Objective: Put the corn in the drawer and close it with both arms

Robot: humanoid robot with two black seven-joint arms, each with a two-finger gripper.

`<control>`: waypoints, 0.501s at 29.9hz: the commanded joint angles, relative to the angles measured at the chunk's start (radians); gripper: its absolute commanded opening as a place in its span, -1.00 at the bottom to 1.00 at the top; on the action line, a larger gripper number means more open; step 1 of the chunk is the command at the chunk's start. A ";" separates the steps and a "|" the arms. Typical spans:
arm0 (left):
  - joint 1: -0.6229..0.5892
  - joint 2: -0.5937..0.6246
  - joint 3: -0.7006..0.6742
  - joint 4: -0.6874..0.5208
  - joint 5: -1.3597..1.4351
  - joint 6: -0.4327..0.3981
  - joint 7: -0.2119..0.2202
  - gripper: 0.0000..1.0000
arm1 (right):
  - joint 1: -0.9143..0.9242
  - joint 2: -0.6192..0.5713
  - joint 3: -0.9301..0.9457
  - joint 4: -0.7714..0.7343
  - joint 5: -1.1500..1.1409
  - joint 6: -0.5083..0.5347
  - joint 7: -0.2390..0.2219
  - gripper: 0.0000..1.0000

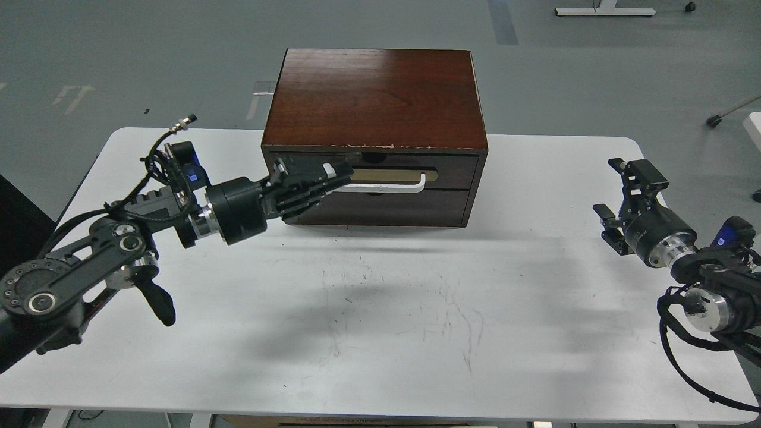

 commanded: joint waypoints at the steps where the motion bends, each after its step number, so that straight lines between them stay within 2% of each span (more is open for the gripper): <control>1: 0.003 0.046 -0.071 0.012 -0.143 0.000 -0.005 1.00 | -0.004 0.001 0.028 0.000 0.000 -0.004 0.000 1.00; 5: 0.020 0.096 -0.074 0.065 -0.180 0.000 -0.006 1.00 | -0.002 0.021 0.040 -0.008 0.000 -0.007 0.000 1.00; 15: 0.242 0.119 -0.084 0.142 -0.422 0.001 -0.020 1.00 | -0.001 0.090 0.065 -0.026 0.000 -0.007 0.000 1.00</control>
